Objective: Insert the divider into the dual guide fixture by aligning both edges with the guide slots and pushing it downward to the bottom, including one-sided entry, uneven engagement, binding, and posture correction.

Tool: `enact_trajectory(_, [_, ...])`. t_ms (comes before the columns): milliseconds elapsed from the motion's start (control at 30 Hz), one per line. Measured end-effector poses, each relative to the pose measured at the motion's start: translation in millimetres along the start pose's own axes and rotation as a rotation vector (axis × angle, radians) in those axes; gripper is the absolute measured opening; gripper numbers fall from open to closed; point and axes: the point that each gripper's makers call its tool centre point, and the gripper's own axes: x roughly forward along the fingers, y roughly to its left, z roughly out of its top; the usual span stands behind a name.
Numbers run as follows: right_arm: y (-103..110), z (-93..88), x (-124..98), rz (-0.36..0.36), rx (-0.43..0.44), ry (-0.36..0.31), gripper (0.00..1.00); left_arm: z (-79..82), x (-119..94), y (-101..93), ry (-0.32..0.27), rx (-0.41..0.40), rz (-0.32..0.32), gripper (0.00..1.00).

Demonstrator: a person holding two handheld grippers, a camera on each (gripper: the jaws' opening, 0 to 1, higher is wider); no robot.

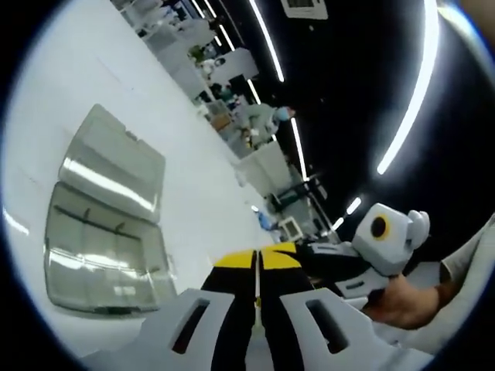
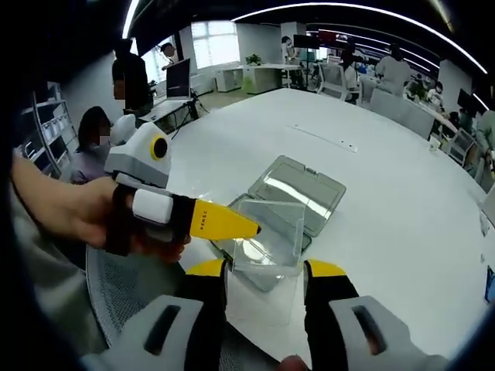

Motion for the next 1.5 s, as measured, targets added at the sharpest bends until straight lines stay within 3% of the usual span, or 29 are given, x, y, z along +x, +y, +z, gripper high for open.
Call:
enact_trajectory(500, [-7.0,5.6,-10.0,0.161,0.109,-0.032,0.33,1.8,-1.9,-3.7,0.064,0.045,-0.061,0.00])
enact_trajectory(600, [-1.2,6.7,-12.6,0.233,0.130,-0.032,0.33,1.2,-2.5,-3.3,0.078,0.049,-0.067,0.00])
enact_trajectory(833, [-0.2,6.1,-16.5,0.307,0.127,-0.031,0.32,-4.2,-4.7,-6.0,0.120,0.065,-0.100,0.00])
enact_trajectory(1033, [4.6,6.6,-19.9,0.415,0.148,-0.036,0.31,-3.6,-6.5,-11.6,0.145,0.070,-0.141,0.00])
enact_trajectory(1100, [15.1,5.8,-23.9,0.504,0.175,-0.025,0.31,-4.7,-8.0,-15.7,0.160,0.067,-0.166,0.00])
enact_trajectory(1233, [26.5,5.3,-29.6,0.615,0.191,-0.014,0.31,-4.0,-9.2,-20.9,0.169,0.069,-0.197,0.00])
enact_trajectory(1500, [32.6,2.7,-31.0,0.691,0.216,-0.001,0.27,-3.7,-11.0,-27.8,0.188,0.072,-0.238,0.00])
